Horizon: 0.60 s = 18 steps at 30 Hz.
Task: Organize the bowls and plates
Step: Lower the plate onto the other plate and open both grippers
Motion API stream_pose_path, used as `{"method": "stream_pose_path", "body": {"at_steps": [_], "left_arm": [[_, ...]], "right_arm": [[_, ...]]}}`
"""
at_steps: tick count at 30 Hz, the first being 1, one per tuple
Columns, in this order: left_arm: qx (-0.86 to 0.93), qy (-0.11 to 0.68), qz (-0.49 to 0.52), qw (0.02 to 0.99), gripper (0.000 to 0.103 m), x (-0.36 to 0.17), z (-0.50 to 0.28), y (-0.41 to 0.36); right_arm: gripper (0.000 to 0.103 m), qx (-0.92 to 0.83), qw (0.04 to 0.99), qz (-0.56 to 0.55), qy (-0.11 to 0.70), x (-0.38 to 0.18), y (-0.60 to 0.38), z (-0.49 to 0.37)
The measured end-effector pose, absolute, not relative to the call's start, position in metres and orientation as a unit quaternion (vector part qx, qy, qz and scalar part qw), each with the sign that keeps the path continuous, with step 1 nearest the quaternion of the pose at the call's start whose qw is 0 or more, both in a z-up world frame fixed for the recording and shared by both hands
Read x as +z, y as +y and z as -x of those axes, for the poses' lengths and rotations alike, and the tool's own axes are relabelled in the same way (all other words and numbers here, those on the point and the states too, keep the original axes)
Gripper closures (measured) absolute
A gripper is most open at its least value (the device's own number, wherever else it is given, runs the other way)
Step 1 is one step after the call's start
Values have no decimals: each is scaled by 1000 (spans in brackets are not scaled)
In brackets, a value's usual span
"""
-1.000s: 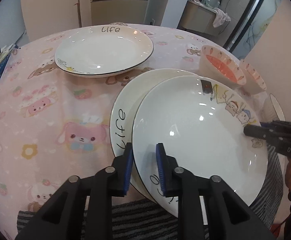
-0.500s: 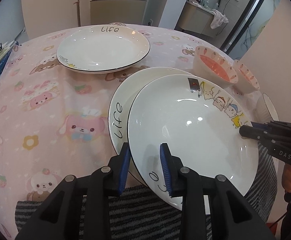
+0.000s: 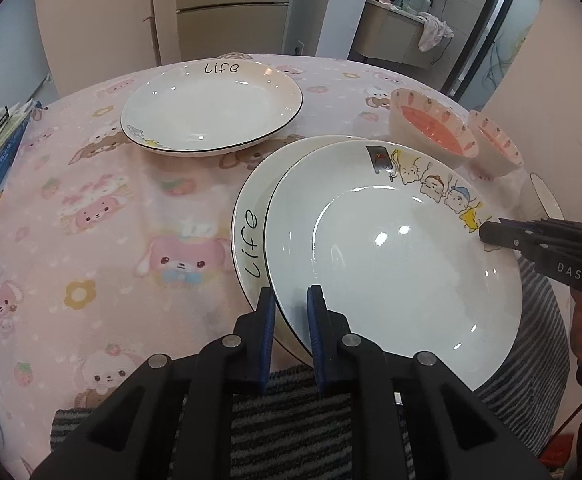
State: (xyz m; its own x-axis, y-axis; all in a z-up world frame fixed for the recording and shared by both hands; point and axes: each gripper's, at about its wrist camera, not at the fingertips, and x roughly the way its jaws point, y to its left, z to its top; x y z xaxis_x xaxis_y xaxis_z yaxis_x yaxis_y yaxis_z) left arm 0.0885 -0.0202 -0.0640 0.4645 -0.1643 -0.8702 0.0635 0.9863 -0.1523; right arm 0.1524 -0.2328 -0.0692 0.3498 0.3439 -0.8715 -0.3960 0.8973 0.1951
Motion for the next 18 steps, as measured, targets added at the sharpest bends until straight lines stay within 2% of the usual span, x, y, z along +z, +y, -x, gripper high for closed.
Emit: {"method": "stream_pose_path", "body": {"at_steps": [18], "left_arm": [[-73, 531, 30, 844, 85, -76, -114, -26]], "right_arm": [[90, 210, 829, 50, 516, -67, -227, -168]]}}
